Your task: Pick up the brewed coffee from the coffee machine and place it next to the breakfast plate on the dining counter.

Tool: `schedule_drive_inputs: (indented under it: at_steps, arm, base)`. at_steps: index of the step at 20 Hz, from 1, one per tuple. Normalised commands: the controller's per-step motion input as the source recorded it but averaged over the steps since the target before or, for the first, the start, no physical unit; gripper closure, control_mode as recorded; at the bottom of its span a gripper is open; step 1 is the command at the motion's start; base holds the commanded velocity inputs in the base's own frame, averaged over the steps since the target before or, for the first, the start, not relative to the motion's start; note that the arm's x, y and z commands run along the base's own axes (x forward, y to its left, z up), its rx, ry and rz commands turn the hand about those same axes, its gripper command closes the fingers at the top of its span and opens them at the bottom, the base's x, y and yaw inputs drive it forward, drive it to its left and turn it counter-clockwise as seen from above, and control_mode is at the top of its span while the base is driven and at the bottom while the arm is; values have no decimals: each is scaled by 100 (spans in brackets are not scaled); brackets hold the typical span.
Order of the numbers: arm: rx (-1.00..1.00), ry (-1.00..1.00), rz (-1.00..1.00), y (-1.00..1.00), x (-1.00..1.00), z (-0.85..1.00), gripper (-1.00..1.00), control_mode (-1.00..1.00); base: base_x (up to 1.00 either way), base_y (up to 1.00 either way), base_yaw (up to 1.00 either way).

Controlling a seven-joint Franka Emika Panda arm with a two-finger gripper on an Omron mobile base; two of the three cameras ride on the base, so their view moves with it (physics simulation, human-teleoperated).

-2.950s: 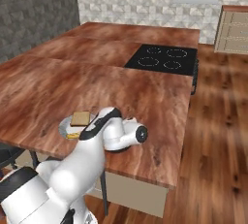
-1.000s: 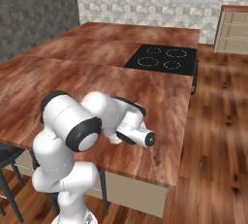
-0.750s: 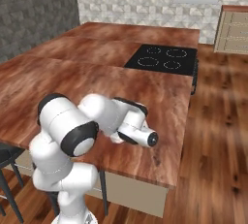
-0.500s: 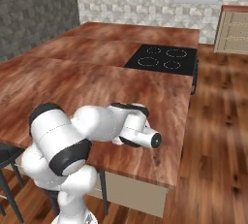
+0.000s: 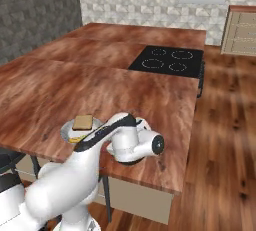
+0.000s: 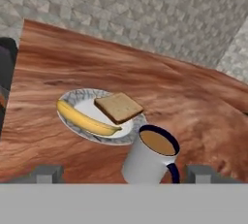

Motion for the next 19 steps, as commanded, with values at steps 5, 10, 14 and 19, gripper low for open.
schedule_drive_inputs:
  at_steps: [5,10,14,19]
  arm:
    - [-16,-18,11,24,-87,80,-100,-100]
    - [-13,-25,6,16,-71,67,-100,-100]
    - [-4,-15,0,1,-41,33,-100,-100]
    - [0,-4,0,0,-16,38,-100,-100]
  base:
    - [0,0,0]
    - [0,0,0]
    - [0,0,0]
    - [0,0,0]
